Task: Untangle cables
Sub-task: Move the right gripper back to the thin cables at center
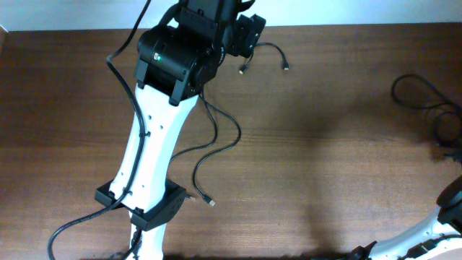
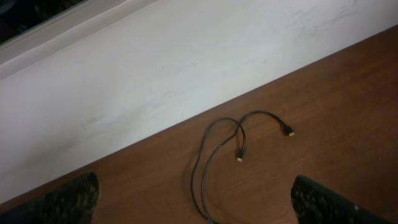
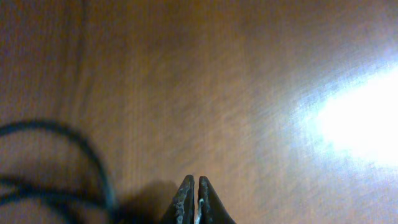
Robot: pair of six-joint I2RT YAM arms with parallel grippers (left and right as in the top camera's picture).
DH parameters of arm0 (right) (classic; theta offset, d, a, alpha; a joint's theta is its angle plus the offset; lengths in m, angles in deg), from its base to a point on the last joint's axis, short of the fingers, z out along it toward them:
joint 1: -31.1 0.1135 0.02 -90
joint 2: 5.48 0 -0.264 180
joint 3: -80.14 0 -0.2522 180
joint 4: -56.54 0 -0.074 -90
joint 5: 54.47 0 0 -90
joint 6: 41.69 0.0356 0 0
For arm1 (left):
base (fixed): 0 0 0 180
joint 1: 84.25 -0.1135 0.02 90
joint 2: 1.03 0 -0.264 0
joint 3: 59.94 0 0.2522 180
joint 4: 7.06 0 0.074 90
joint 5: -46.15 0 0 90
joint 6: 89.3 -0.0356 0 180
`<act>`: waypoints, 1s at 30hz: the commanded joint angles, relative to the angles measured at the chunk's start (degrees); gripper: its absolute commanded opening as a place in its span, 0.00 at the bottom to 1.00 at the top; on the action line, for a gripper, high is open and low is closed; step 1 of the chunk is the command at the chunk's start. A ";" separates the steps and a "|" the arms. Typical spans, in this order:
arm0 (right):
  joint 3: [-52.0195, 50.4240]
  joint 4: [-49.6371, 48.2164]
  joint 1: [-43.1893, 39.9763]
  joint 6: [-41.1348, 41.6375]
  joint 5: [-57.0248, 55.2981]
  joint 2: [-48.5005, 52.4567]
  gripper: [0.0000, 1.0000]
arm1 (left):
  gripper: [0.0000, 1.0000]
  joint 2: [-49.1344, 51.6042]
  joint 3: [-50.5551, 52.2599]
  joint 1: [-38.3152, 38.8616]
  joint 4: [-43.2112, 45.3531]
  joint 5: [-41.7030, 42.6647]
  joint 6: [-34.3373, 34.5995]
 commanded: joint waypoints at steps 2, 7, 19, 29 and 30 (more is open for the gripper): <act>0.59 0.83 -2.34 -1.31 -1.53 0.04 0.04 | 0.99 0.42 -0.20 -0.20 0.61 0.22 -0.74; 0.59 -1.31 -1.40 -0.66 5.31 4.79 0.04 | 0.99 0.42 -0.20 -0.20 0.57 0.22 -0.74; 6.23 -20.76 24.96 -0.92 17.09 5.66 0.04 | 0.99 0.42 -0.20 -0.04 0.83 0.22 -0.74; 21.97 13.25 32.87 -31.87 43.71 -4.11 0.04 | 0.99 0.42 -0.20 -0.09 0.00 1.29 -0.70; 23.69 16.24 35.76 -36.63 46.42 -5.92 0.04 | 0.99 0.42 -0.20 -0.09 0.48 1.29 -0.70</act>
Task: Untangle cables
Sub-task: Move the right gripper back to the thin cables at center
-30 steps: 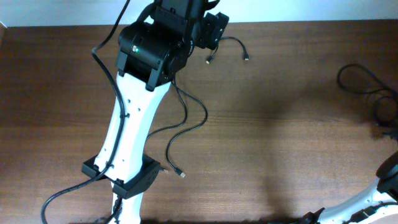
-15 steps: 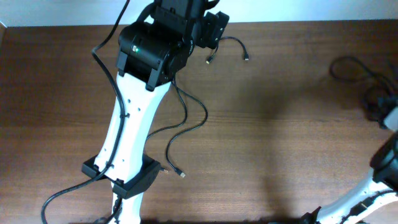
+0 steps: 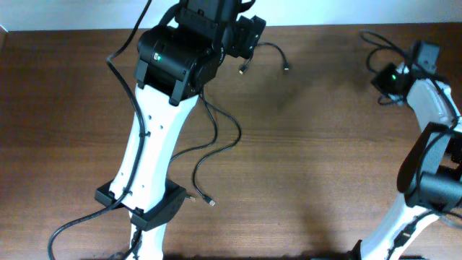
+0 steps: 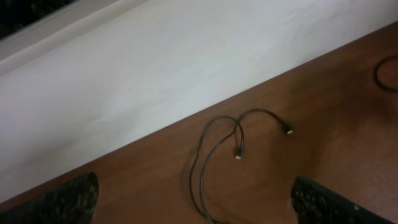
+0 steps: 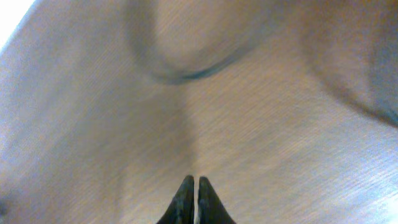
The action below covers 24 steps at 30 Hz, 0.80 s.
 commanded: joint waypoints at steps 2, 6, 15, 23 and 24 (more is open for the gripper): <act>7.06 7.28 14.47 -18.58 12.50 -11.02 0.11 | 0.99 0.42 -0.22 -0.90 2.93 0.22 1.57; 7.04 7.21 30.62 -15.15 8.70 -12.35 0.77 | 0.99 0.39 -2.78 -7.74 6.12 1.18 6.71; 7.04 0.46 50.38 -8.85 -1.49 -8.39 0.81 | 0.99 -4.44 -14.14 -28.09 -3.89 6.08 6.71; 7.04 -3.08 58.88 -6.71 -1.66 5.09 0.76 | 0.99 -4.55 -13.92 -34.10 -6.91 16.28 6.69; 7.04 -3.10 59.32 -6.71 -1.73 6.45 0.67 | 0.99 -4.55 -13.92 -34.10 -7.32 16.31 6.69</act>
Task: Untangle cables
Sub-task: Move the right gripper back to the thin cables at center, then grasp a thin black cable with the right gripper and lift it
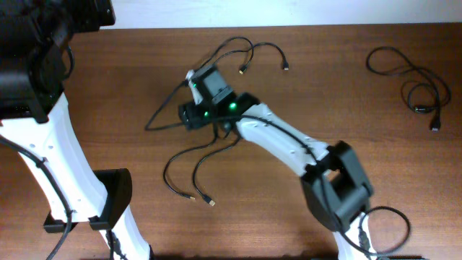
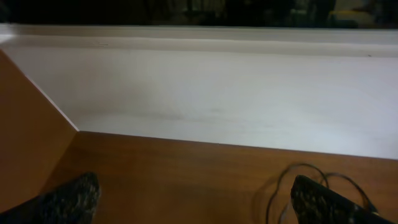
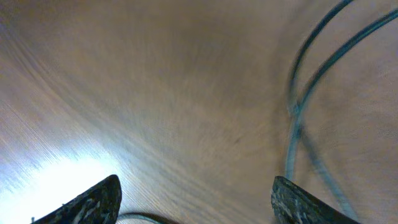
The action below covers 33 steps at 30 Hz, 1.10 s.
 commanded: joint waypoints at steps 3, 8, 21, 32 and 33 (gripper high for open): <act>0.11 0.04 0.96 0.17 -3.61 4.59 0.62 | 0.99 -0.68 -0.50 -0.28 -1.40 2.23 0.39; 1.64 1.66 -2.10 0.15 -5.44 4.46 0.62 | 0.99 -0.68 -0.09 -0.28 -0.81 7.43 0.39; 1.68 1.27 -4.35 -1.40 -3.72 4.48 0.63 | 0.99 0.22 11.61 1.55 8.59 13.77 0.39; 4.81 -13.07 -8.31 -3.34 -6.84 8.55 0.79 | 0.99 0.24 11.61 2.56 8.39 17.42 0.35; 4.85 -13.68 -8.31 -2.32 -6.78 9.25 0.80 | 0.99 0.24 11.61 2.89 8.41 17.40 0.35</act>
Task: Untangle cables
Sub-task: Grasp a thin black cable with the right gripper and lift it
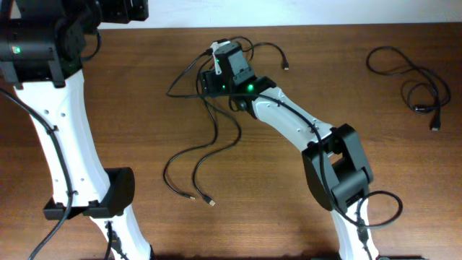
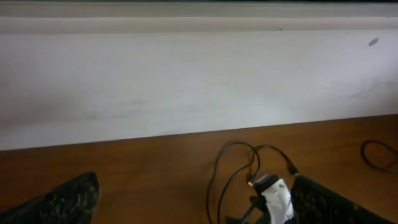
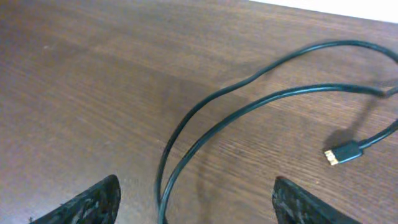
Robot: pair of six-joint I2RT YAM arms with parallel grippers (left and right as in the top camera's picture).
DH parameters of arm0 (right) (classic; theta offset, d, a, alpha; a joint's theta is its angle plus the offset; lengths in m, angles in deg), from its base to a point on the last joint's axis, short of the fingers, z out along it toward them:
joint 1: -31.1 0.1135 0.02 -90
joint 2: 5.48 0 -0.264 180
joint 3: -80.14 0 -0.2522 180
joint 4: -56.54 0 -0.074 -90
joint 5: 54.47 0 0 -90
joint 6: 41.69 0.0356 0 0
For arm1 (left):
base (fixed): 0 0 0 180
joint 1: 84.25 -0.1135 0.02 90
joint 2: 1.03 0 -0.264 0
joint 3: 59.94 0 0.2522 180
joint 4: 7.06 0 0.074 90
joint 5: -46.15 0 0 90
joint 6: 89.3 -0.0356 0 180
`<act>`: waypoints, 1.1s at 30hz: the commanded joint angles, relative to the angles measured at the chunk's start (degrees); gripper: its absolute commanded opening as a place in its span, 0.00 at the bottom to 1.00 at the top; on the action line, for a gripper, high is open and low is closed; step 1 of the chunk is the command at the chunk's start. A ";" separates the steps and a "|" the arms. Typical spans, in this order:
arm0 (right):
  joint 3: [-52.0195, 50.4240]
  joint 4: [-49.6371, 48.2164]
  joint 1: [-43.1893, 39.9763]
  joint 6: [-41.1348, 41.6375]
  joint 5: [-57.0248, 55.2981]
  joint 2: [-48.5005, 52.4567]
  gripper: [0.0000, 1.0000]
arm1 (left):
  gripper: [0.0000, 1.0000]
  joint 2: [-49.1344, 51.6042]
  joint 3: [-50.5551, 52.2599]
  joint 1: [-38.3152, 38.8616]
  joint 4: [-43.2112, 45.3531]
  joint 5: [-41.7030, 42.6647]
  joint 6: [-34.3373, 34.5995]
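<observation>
Black cables (image 1: 209, 133) lie tangled mid-table, with loops toward the far edge and two plug ends (image 1: 211, 202) nearer the front. My right gripper (image 1: 220, 63) is over the far part of the tangle. In the right wrist view it (image 3: 196, 182) is open, two cable strands (image 3: 205, 134) run between its fingers (image 3: 87, 199), and a plug (image 3: 339, 154) lies to the right. My left gripper (image 2: 193, 180) is open and raised at the far left. It looks at cable loops (image 2: 233, 162) and the right wrist (image 2: 273, 194).
A separate black cable (image 1: 408, 72) lies spread at the far right. The white wall (image 2: 186, 74) runs along the table's far edge. The left arm's column (image 1: 65, 123) stands at the left, and the right arm (image 1: 332, 166) crosses from the front right.
My right gripper has moved from the tangle's left middle toward the far edge, still open. The left-hand cable loop now sits farther back. The left wrist has turned toward the cables.
At first my left arm hung over the tangle, open, and my right gripper was shut at the right edge by a bunched cable. Then the right was farther back, still shut. Later that cable lay spread out, the left arm stood far left, and the right was open over the tangle.
</observation>
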 commanded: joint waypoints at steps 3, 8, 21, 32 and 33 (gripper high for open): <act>1.68 -2.71 0.42 2.80 2.78 4.66 0.82 | 0.99 -0.39 -0.22 2.12 0.20 0.81 -0.55; 1.66 -1.38 1.49 3.56 2.80 7.13 0.81 | 0.99 -0.39 -0.22 2.27 -0.09 0.85 -0.55; 5.11 4.37 1.90 3.52 3.65 8.96 0.04 | 0.99 -0.39 -0.22 2.27 -1.88 0.83 -1.88; 61.68 56.78 1.64 -1.84 -1.46 7.65 0.04 | 0.99 -0.33 2.82 2.27 -1.64 0.85 -1.88; 66.18 61.57 1.44 -1.84 -3.80 7.63 0.04 | 0.99 -0.33 3.52 2.27 -1.33 0.85 -1.88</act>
